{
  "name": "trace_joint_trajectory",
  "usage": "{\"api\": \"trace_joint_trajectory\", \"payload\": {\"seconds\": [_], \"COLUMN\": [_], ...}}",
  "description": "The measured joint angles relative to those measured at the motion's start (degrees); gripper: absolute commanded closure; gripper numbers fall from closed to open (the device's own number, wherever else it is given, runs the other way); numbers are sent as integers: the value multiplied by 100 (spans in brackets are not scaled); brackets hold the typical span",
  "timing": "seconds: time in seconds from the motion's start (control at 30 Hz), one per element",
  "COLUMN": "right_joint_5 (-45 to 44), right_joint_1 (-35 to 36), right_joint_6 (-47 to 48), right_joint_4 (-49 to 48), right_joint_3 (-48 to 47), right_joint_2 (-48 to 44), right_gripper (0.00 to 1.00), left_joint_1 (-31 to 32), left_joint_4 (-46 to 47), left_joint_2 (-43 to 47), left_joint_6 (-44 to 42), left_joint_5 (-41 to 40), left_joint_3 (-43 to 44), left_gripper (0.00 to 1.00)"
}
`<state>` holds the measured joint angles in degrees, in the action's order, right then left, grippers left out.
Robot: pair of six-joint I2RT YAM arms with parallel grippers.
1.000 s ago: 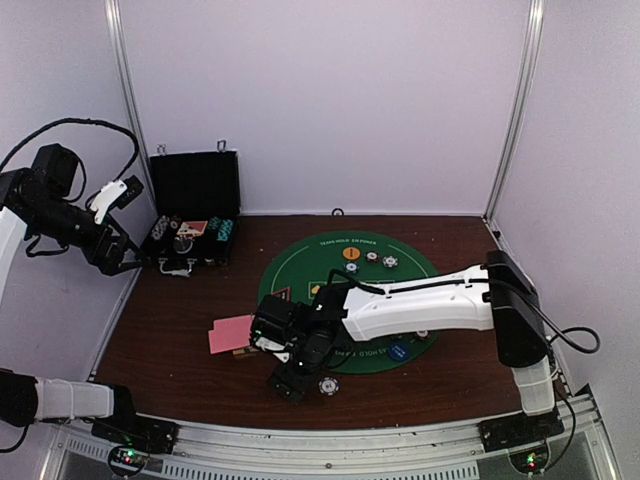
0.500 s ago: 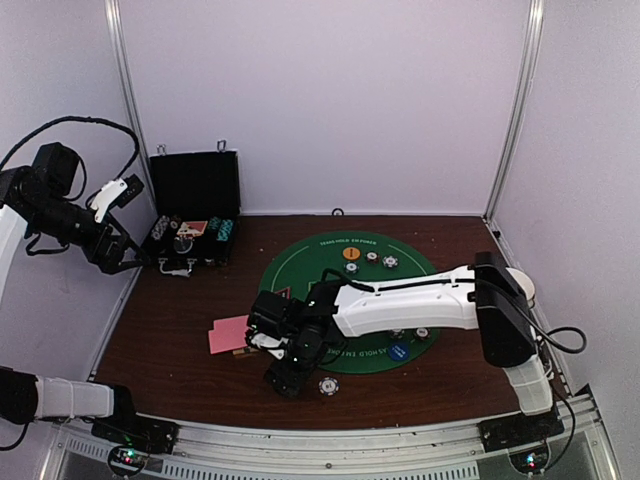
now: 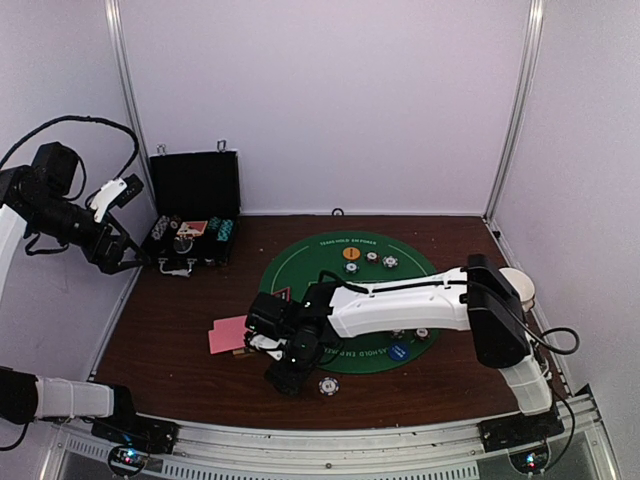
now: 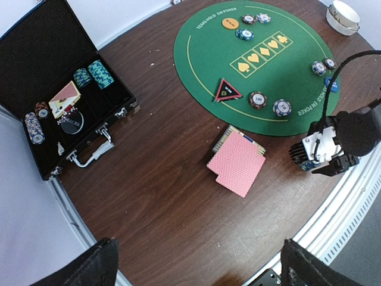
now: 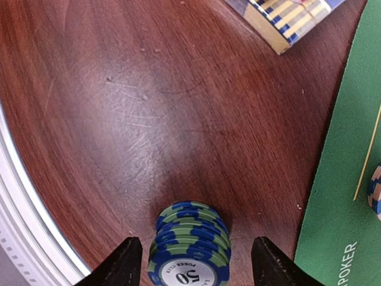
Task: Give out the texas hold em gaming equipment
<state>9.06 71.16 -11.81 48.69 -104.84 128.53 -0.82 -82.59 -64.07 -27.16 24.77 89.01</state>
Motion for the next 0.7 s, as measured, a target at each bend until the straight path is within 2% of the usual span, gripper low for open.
{"api": "trace_joint_trajectory", "payload": {"seconds": [0.2, 0.6, 0.7], "right_joint_5": [39, 170, 170], "right_joint_1": [-50, -55, -55], "right_joint_6": [9, 7, 9], "right_joint_4": [35, 118, 208], "right_joint_3": [-48, -109, -181], "right_joint_2": [48, 70, 76], "right_gripper": [45, 78, 83], "left_joint_1": [0, 0, 0], "left_joint_4": [-4, -4, -4], "left_joint_2": [2, 2, 2], "left_joint_6": [0, -44, -46], "left_joint_5": [15, 20, 31], "left_joint_3": [50, 57, 57], "left_gripper": [2, 2, 2]}}
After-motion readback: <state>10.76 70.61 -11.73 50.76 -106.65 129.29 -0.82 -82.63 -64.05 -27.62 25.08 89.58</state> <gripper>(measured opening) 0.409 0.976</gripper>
